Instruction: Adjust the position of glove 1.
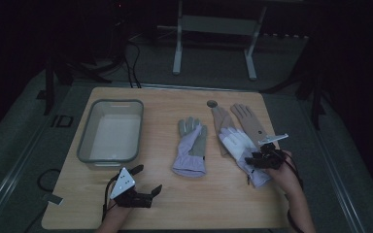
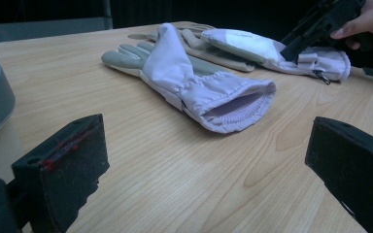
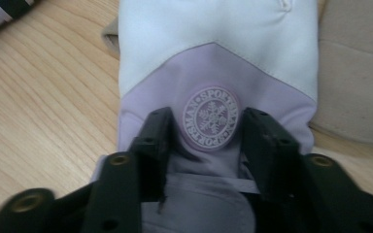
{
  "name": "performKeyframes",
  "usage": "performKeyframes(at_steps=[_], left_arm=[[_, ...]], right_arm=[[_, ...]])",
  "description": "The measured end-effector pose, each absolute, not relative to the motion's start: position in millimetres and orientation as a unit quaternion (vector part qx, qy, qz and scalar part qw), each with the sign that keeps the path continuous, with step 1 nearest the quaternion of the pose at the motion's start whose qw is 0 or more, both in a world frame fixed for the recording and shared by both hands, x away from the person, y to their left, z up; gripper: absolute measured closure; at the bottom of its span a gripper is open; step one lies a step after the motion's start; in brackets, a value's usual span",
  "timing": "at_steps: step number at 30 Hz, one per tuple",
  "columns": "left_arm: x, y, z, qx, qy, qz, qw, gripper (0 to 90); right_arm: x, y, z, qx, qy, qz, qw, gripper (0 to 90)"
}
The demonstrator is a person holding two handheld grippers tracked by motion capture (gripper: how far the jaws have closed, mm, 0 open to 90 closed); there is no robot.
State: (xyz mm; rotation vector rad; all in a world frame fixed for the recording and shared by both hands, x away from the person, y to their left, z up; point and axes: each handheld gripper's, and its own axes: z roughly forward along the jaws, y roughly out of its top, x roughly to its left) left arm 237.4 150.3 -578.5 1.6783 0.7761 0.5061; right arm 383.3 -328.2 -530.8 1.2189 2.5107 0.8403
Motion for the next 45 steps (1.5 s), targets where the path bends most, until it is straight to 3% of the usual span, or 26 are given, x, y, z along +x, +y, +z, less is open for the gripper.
performKeyframes(at_steps=[6, 9, 15, 22, 31, 39, 45], left_arm=[[237.4, 150.3, -578.5, 0.716, 0.333, 0.217, 0.575, 1.8], [237.2, 150.3, -578.5, 0.715, 0.333, 0.219, 0.575, 1.9], [237.0, 149.9, -578.4, 0.716, 0.332, 0.221, 0.574, 1.9], [235.7, 146.9, -578.0, 0.719, 0.323, 0.224, 0.573, 1.8], [236.2, 143.1, -574.2, 0.717, 0.311, 0.226, 0.582, 1.8], [238.3, 142.7, -570.7, 0.712, 0.307, 0.227, 0.589, 1.9], [239.2, 142.3, -570.1, 0.711, 0.305, 0.226, 0.593, 1.9]], right_arm=[[374.0, -323.0, -526.7, 0.442, 0.838, 0.294, 0.126, 74.5], [368.9, -323.1, -518.1, 0.461, 0.822, 0.305, 0.14, 77.6], [353.0, -314.7, -488.4, 0.488, 0.785, 0.348, 0.159, 78.3], [346.0, -276.5, -465.0, 0.496, 0.767, 0.37, 0.17, 78.3], [347.5, -217.5, -450.2, 0.51, 0.741, 0.41, 0.152, 77.7], [349.9, -157.5, -451.1, 0.519, 0.726, 0.435, 0.12, 77.6], [350.3, -134.9, -469.2, 0.553, 0.696, 0.447, 0.1, 77.6]])
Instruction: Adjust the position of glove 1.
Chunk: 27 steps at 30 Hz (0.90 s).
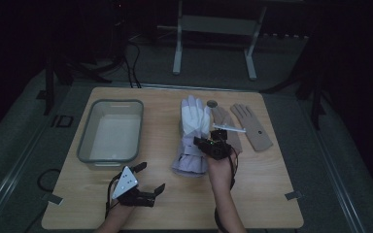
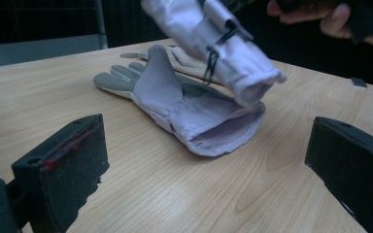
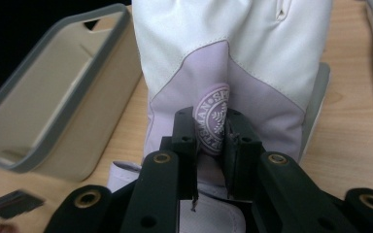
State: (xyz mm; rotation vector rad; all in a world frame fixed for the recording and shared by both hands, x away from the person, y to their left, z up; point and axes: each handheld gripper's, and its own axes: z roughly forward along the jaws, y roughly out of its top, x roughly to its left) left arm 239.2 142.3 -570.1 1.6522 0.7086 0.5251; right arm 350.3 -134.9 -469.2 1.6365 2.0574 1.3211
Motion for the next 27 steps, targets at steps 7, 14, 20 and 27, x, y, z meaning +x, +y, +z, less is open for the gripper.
performKeyframes(at_steps=[7, 14, 20, 27], left_arm=[[238.3, 142.7, -569.2, 0.71, 0.304, 0.226, 0.593, 1.9], [238.8, 142.3, -570.1, 0.711, 0.304, 0.222, 0.594, 1.9], [239.4, 142.2, -570.3, 0.714, 0.305, 0.219, 0.591, 1.9], [242.7, 144.9, -571.8, 0.714, 0.326, 0.212, 0.582, 1.8]], right_arm=[[361.3, -117.6, -496.0, 0.583, 0.691, 0.408, 0.126, 75.7], [368.9, -117.3, -517.1, 0.598, 0.687, 0.392, 0.131, 67.7], [371.1, -116.0, -508.3, 0.585, 0.697, 0.395, 0.126, 53.4], [371.6, -122.3, -490.9, 0.548, 0.722, 0.405, 0.123, 26.9]])
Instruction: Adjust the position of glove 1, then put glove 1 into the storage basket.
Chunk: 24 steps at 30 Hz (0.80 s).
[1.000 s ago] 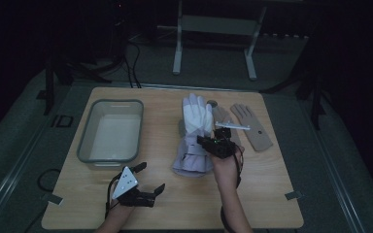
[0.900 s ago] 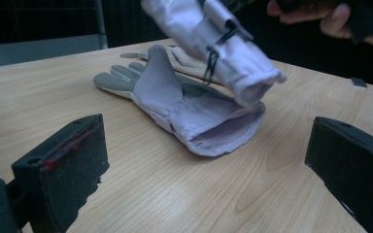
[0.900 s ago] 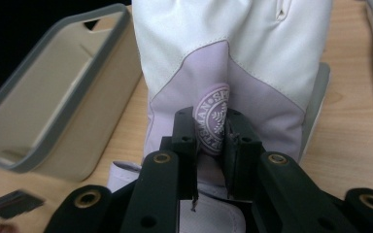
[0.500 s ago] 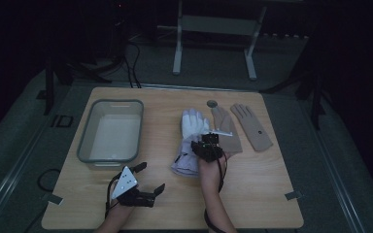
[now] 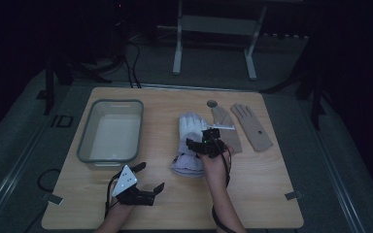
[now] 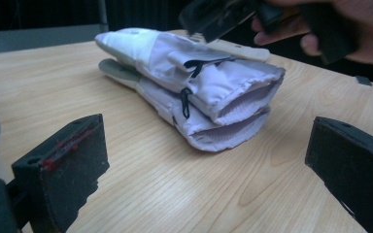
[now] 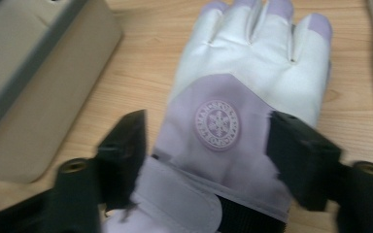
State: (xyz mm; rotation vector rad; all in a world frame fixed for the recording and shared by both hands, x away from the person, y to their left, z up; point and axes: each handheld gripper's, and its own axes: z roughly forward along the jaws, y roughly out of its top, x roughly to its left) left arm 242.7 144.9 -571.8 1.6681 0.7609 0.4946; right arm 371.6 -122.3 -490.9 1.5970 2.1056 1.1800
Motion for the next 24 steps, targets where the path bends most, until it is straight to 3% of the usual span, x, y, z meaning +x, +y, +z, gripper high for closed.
performKeyframes(at_steps=[3, 10, 16, 21, 24], left_arm=[[244.0, 145.2, -572.5, 0.718, 0.33, 0.2, 0.58, 1.8], [246.4, 141.8, -574.5, 0.732, 0.341, 0.182, 0.562, 1.8], [249.4, 138.6, -571.0, 0.743, 0.351, 0.146, 0.551, 1.8], [254.5, 134.2, -553.5, 0.738, 0.367, 0.12, 0.553, 1.9], [257.1, 130.5, -542.9, 0.74, 0.366, 0.112, 0.553, 1.9]], right_arm=[[372.0, -130.0, -485.6, 0.521, 0.739, 0.414, 0.109, 17.7], [368.5, -154.7, -478.4, 0.464, 0.776, 0.416, 0.096, 17.3], [364.1, -182.5, -477.4, 0.433, 0.773, 0.444, 0.132, 17.4], [367.9, -201.8, -474.7, 0.462, 0.766, 0.435, 0.1, 17.1], [371.0, -204.2, -473.1, 0.461, 0.767, 0.434, 0.101, 10.9]])
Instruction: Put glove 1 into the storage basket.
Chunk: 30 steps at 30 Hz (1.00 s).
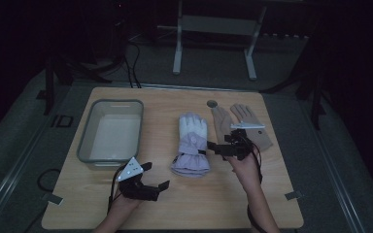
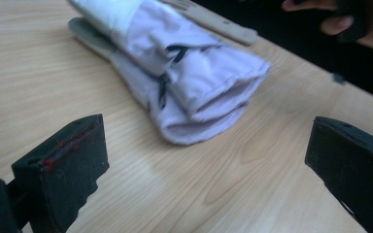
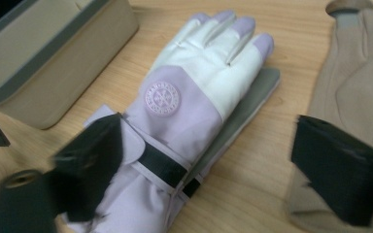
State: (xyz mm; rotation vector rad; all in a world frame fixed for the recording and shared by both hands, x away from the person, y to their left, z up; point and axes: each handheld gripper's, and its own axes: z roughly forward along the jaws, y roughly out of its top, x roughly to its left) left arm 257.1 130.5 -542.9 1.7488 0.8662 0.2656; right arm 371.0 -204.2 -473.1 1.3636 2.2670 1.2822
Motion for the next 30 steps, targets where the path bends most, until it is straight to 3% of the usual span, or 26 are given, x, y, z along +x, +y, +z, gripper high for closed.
performKeyframes(at_steps=[2, 5, 7, 10, 12, 17, 19, 24, 28, 30], left_arm=[[262.8, 125.3, -534.9, 0.744, 0.367, 0.103, 0.549, 3.0], [274.9, 112.6, -520.6, 0.749, 0.37, 0.097, 0.541, 6.0], [285.6, 103.2, -510.0, 0.757, 0.369, 0.093, 0.53, 11.1], [300.3, 91.6, -502.1, 0.768, 0.377, 0.1, 0.508, 17.4], [311.5, 85.4, -501.9, 0.771, 0.389, 0.095, 0.495, 24.2], [328.8, 73.8, -518.8, 0.789, 0.41, 0.091, 0.449, 25.5], [331.5, 71.6, -527.9, 0.796, 0.413, 0.097, 0.431, 30.6], [339.8, 71.2, -545.6, 0.79, 0.442, 0.056, 0.422, 28.3], [342.9, 71.4, -554.0, 0.787, 0.459, 0.052, 0.409, 17.4], [344.2, 70.9, -558.3, 0.79, 0.458, 0.045, 0.405, 17.0]], right_arm=[[374.1, -200.4, -471.4, 0.465, 0.766, 0.432, 0.101, 11.2], [380.3, -191.8, -467.5, 0.469, 0.767, 0.427, 0.096, 23.1], [384.5, -185.4, -464.8, 0.475, 0.766, 0.422, 0.101, 38.0], [391.2, -176.1, -466.1, 0.483, 0.765, 0.411, 0.111, 46.8], [394.8, -171.2, -471.4, 0.491, 0.765, 0.399, 0.12, 46.9], [399.9, -167.0, -494.8, 0.501, 0.769, 0.386, 0.091, 41.1], [399.5, -165.4, -504.5, 0.5, 0.773, 0.382, 0.076, 39.4], [398.4, -161.9, -521.0, 0.505, 0.782, 0.358, 0.071, 37.0], [400.6, -160.8, -533.5, 0.525, 0.778, 0.341, 0.056, 32.4], [402.7, -160.6, -536.6, 0.53, 0.776, 0.338, 0.044, 33.1]])
